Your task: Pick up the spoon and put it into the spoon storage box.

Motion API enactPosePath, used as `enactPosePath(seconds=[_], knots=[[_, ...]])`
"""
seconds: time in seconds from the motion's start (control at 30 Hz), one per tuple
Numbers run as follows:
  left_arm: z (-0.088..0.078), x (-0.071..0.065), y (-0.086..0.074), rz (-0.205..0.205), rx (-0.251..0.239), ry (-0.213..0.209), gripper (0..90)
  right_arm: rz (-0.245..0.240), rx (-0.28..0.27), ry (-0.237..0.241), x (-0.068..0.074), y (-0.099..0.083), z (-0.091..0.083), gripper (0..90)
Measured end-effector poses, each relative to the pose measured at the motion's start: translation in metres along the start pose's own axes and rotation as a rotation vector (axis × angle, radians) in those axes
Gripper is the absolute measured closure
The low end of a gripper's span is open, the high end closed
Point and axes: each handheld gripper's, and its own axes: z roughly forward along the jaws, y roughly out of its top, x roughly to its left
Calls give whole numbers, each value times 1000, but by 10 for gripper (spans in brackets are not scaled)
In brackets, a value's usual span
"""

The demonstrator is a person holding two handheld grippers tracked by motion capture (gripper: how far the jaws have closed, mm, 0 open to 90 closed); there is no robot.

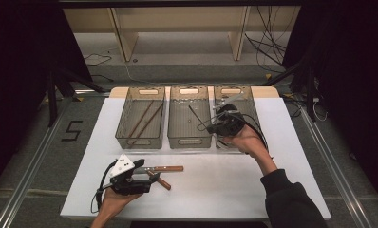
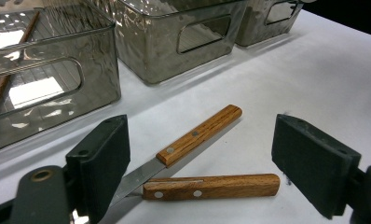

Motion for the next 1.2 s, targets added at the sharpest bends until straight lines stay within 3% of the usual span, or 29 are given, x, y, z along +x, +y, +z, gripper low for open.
enactPosePath(seconds=[0.5,0.97,1.2], knots=[[0,0,0,7,0,0,191,75,-51,-24,-8,35,11,900],[-1,0,-1,9,-3,0,191,80,-61,-60,-13,51,30,900],[-1,0,-1,2,-8,1,191,104,-70,-61,-14,52,38,900]])
